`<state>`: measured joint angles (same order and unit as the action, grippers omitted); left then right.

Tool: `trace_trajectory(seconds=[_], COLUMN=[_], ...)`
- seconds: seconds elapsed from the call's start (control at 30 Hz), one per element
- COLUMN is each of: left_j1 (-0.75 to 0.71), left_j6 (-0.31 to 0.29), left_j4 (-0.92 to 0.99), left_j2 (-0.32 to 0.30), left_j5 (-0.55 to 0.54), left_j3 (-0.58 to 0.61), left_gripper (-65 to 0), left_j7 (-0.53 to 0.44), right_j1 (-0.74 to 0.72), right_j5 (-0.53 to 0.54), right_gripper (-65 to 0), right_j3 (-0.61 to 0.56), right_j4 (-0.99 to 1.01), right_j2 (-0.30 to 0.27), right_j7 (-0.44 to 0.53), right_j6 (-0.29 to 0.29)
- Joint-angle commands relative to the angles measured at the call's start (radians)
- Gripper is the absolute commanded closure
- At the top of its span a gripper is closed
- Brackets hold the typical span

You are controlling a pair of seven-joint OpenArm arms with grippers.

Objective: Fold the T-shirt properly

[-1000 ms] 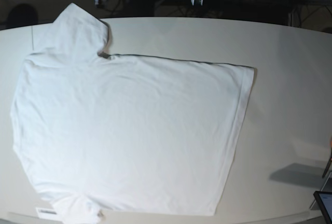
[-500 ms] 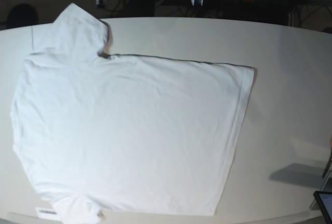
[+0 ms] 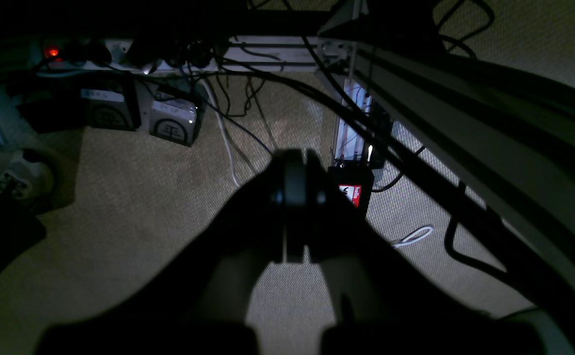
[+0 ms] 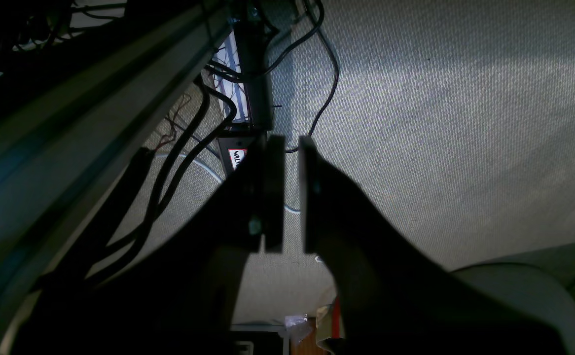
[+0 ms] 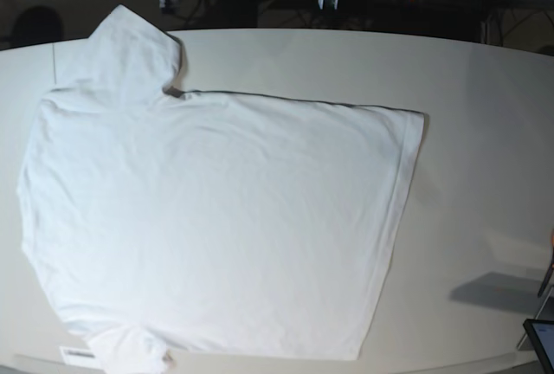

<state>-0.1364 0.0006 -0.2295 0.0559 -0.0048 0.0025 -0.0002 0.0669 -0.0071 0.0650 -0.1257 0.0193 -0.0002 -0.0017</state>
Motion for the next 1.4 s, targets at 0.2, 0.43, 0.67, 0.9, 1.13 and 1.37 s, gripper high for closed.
trace_trajectory(seconds=[0.2, 0.43, 0.67, 0.9, 1.13, 1.37], left_j1=[-0.05, -0.213, -0.354, -0.487, -0.652, -0.802], left_j6=[0.003, 0.003, 0.003, 0.003, 0.003, 0.003], left_j4=[-0.06, -0.336, -0.446, -0.591, -0.844, -1.088], left_j2=[-0.003, -0.02, -0.043, -0.084, -0.135, -0.136], left_j5=[-0.001, 0.001, 0.006, 0.007, -0.001, -0.001], left_j3=[0.001, 0.003, 0.003, 0.004, 0.003, -0.009], left_gripper=[-0.2, -0.2, 0.0, 0.0, 0.0, 0.0], left_j7=[-0.008, -0.039, -0.206, -0.32, -0.346, -0.403], right_j1=[0.075, 0.219, 0.489, 0.712, 0.865, 1.002], right_j5=[0.002, 0.002, 0.002, 0.002, 0.005, 0.005], right_gripper=[-5.7, -5.5, -5.5, -5.5, -5.5, -5.5], right_j3=[-0.001, -0.003, -0.003, 0.002, 0.005, 0.075], right_j4=[-0.13, -0.338, -0.759, -1.106, -1.331, -1.557], right_j2=[-0.005, -0.006, -0.015, -0.018, -0.014, 0.001], right_j7=[0.009, 0.007, 0.001, -0.001, -0.001, -0.001], right_j6=[-0.004, -0.002, -0.002, -0.002, -0.002, -0.004])
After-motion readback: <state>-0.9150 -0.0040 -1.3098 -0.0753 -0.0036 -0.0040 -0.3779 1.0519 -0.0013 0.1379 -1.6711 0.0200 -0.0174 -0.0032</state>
